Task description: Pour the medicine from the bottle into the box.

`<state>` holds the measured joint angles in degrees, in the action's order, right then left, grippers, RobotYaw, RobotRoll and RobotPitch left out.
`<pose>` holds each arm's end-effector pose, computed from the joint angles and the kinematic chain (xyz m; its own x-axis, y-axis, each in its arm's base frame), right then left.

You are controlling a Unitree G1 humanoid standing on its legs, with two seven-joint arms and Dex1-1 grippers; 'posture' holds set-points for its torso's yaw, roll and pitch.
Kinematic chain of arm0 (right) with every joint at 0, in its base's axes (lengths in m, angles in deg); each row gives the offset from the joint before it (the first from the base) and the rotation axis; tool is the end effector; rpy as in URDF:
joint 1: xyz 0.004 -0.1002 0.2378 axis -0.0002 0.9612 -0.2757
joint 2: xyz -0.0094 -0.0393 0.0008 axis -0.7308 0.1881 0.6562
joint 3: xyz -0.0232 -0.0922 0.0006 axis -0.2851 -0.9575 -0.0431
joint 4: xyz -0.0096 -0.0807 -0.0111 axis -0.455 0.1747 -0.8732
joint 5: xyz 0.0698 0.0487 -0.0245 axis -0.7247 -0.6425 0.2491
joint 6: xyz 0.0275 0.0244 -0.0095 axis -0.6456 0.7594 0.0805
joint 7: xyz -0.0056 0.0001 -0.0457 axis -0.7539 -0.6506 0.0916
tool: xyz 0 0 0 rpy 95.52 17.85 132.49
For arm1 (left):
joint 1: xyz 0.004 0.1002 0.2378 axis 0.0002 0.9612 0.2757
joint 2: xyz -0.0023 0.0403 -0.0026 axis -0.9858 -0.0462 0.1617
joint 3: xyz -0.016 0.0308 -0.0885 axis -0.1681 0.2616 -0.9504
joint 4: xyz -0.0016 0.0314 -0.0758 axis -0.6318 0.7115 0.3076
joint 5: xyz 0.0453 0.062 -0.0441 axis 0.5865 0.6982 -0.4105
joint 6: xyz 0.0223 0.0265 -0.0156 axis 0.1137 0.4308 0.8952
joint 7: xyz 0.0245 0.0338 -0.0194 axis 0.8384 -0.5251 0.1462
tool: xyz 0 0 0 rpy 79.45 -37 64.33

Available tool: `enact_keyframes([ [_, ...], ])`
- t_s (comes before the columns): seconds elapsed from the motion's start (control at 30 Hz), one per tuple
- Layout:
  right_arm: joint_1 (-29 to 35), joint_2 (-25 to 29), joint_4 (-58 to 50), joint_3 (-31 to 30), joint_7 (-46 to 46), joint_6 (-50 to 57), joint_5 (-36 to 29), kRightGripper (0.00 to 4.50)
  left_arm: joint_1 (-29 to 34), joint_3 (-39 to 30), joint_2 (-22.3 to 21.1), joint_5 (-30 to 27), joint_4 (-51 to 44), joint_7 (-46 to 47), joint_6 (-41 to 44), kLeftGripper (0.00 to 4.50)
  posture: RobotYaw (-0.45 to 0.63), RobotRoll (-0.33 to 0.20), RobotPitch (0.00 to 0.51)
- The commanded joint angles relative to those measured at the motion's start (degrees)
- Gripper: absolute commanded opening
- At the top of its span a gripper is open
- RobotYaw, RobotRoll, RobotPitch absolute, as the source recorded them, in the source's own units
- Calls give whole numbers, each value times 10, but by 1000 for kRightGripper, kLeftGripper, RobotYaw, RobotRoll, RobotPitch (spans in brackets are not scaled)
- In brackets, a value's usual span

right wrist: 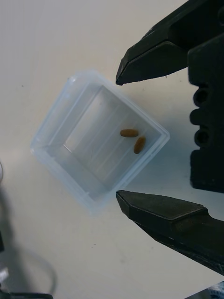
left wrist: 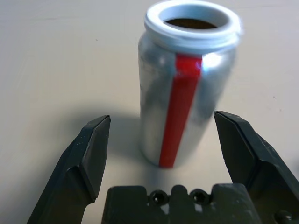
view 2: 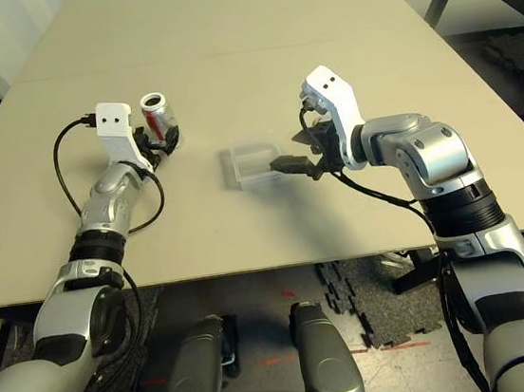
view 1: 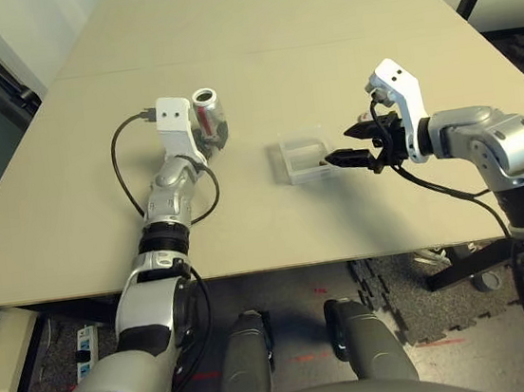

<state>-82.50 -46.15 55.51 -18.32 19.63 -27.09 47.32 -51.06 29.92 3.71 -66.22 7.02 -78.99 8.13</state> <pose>0.2798 -0.2057 0.1906 0.5601 0.7061 -0.4332 -0.7717 0.6349 0.0372 0.3123 0.1834 0.1207 0.9720 -0.2187 -0.0862 0.2163 0.9756 -0.0363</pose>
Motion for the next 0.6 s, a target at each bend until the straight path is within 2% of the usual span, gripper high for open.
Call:
enact_keyframes([
  [0.03,10,1,-10,11,5,9,-7,4500,33,19,-4,-8,-84,-9,64,4452,88,0,132],
  [0.3,35,4,-36,40,24,29,-19,4500,130,38,-6,-36,-309,-15,211,4452,91,0,145],
  [0.47,61,-12,-62,115,74,60,-45,4500,177,11,-31,-63,-424,-8,286,4452,107,0,161],
  [0.6,73,-36,-62,177,128,51,-50,4500,190,-19,-49,-77,-463,2,307,4452,115,0,172],
])
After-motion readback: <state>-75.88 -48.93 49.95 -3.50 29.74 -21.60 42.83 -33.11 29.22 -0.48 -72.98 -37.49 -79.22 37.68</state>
